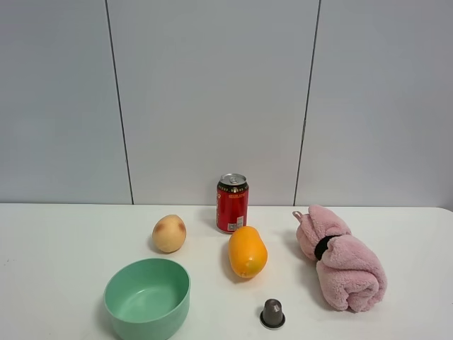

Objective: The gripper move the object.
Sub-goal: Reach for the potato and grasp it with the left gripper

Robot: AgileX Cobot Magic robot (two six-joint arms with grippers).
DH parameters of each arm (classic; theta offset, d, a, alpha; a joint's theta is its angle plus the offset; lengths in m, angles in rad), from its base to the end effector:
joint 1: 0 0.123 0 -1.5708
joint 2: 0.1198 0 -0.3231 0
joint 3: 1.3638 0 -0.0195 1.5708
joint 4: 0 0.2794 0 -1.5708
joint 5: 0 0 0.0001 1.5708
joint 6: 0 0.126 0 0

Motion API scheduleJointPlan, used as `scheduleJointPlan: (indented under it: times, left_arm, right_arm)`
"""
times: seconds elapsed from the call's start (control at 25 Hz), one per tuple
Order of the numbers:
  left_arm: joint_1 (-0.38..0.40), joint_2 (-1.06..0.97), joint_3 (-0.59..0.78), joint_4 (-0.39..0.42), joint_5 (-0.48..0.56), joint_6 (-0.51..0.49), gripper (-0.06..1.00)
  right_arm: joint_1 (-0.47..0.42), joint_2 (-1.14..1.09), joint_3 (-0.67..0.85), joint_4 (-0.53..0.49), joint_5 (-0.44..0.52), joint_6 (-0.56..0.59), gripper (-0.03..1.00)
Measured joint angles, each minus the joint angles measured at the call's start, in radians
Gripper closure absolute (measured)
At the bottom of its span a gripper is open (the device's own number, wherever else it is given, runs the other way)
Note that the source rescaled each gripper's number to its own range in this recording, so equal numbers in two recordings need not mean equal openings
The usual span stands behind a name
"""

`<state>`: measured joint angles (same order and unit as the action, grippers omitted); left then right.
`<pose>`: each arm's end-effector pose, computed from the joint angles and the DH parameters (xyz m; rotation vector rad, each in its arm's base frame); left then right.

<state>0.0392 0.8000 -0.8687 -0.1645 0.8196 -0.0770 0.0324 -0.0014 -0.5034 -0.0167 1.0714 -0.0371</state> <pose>0.1766 -0.0082 0.3662 -0.1894 2.2228 -0.2160 0.0119 -0.0015 0.2751 -0.0703 2.0490 -0.0229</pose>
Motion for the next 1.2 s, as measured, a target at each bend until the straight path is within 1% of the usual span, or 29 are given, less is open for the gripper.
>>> scheduleJointPlan:
  times: [0.28, 0.4, 0.56, 0.8, 0.92, 1.04, 1.2]
  left_arm:
    - [-0.270, 0.237, -0.067, -0.003, -0.160, -0.114, -0.06]
    - [-0.327, 0.363, -0.117, -0.005, -0.198, -0.166, -0.06]
    - [-0.360, 0.535, -0.232, 0.002, -0.193, -0.177, -0.06]
    - [-0.366, 0.738, -0.441, 0.013, -0.130, -0.167, -0.06]
    - [-0.366, 0.820, -0.529, 0.016, -0.118, -0.159, -0.06]
    - [-0.366, 0.895, -0.599, 0.016, -0.089, -0.149, -0.06]
    - [-0.371, 0.991, -0.660, 0.013, -0.066, -0.106, -0.06]
  right_arm:
    - [0.000, 0.000, 0.000, 0.000, 0.000, 0.000, -0.03]
    - [0.000, 0.000, 0.000, 0.000, 0.000, 0.000, -0.03]
    - [0.000, 0.000, 0.000, 0.000, 0.000, 0.000, -0.03]
    - [0.000, 0.000, 0.000, 0.000, 0.000, 0.000, -0.03]
    - [0.000, 0.000, 0.000, 0.000, 0.000, 0.000, -0.03]
    - [0.000, 0.000, 0.000, 0.000, 0.000, 0.000, -0.03]
    - [0.000, 0.000, 0.000, 0.000, 0.000, 0.000, -0.03]
